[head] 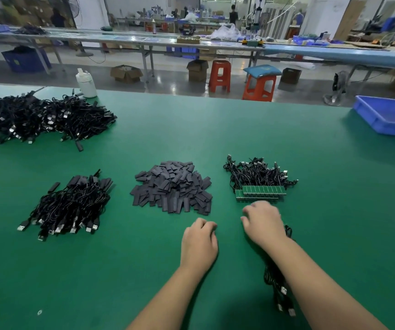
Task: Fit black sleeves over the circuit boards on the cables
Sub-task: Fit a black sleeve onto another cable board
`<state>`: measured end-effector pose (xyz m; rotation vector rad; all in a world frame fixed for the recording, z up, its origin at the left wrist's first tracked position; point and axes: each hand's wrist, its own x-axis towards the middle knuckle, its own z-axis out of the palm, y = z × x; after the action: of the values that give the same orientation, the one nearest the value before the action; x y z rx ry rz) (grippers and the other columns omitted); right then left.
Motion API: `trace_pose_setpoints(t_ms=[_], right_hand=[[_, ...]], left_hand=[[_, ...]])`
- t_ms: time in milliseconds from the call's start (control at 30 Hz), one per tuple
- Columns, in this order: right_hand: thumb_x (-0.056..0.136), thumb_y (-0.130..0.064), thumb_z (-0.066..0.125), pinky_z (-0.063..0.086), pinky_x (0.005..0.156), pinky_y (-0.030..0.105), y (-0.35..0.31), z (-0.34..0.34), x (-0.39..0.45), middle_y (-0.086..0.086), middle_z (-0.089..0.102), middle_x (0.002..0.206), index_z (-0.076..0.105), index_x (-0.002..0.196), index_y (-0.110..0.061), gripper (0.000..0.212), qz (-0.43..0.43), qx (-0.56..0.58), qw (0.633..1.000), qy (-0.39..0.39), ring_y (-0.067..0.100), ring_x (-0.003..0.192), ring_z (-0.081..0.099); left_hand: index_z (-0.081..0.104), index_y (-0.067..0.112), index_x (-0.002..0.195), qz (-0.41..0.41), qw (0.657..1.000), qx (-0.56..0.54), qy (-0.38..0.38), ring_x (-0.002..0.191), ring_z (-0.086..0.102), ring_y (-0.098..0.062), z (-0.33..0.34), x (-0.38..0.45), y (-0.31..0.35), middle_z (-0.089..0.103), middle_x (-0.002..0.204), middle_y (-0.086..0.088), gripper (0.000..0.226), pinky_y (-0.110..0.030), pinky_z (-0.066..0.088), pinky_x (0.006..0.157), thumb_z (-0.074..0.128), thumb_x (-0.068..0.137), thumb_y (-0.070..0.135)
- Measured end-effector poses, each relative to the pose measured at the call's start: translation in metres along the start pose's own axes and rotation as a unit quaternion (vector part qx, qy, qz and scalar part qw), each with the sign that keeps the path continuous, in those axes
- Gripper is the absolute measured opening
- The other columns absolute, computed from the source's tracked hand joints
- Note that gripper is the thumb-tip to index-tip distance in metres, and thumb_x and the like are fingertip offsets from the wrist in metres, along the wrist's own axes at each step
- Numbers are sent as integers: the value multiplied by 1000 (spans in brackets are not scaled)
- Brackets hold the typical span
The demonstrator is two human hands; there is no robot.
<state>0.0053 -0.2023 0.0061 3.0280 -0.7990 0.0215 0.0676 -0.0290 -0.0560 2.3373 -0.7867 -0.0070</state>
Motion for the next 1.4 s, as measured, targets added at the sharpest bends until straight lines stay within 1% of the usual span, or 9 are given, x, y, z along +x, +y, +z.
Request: trace_pose_setpoints(t_ms=[100,200,367,500,700,867,1067,1200,1400], right_hand=[[97,-56,45,40,103,41,31,-11,5,6,55,133,51,134,-20,52,130,-43,990,-34,25,124,48],[92,-52,60,49,97,38,52,-25,10,5,61,127,52,134,-16,56,194,99,960,-173,24,113,59],[88,-24,75,54,75,32,43,-34,5,0,71,92,70,114,-13,29,161,286,920,-212,17,82,65],[91,-25,72,46,79,29,6,-23,-3,3,67,102,68,119,-13,31,135,359,908,-168,18,87,61],[90,-17,71,56,63,34,-33,-16,-5,10,68,83,65,108,-11,20,127,463,862,-162,19,64,61],[85,-29,75,44,55,26,-32,-16,-4,-2,68,76,67,96,-24,15,85,413,895,-146,12,58,53],[82,-38,77,39,54,24,-34,-11,-2,-5,69,84,72,93,-26,17,81,386,910,-128,8,59,51],[81,-41,76,42,54,25,-38,-11,1,-7,69,75,71,85,-30,13,96,345,925,-126,9,53,50],[84,-47,71,39,52,23,-46,-9,1,-12,64,72,64,83,-37,12,118,278,947,-110,10,56,53]], left_hand=[[66,23,115,-24,999,-26,2,90,54,-14,0,2,-4,58,108,10,26,-26,45,81,50,95,20],[66,25,115,-16,1000,-15,-2,90,54,-13,2,2,-5,58,107,11,26,-26,46,82,49,95,22],[62,35,120,14,998,-2,-56,103,51,-8,-1,4,-4,57,111,17,37,-28,38,91,40,94,50],[61,39,123,-18,990,-50,-128,113,43,-6,-4,11,-4,56,120,21,46,-29,23,88,36,93,64],[41,23,65,-73,987,-82,-117,83,41,-16,-11,14,2,48,72,9,45,-35,29,77,53,92,57],[34,20,56,-82,981,-128,-117,83,45,-21,-16,13,5,42,57,7,51,-37,35,95,52,98,43],[46,26,50,-116,974,-175,-85,86,52,-31,-14,10,5,47,58,4,49,-33,35,70,57,95,42],[56,38,50,-128,973,-169,-92,93,51,-30,-14,9,7,49,63,8,45,-34,40,74,58,95,43],[73,21,80,-132,976,-151,-84,100,53,-27,-11,9,5,62,81,1,33,-41,46,89,57,95,45]])
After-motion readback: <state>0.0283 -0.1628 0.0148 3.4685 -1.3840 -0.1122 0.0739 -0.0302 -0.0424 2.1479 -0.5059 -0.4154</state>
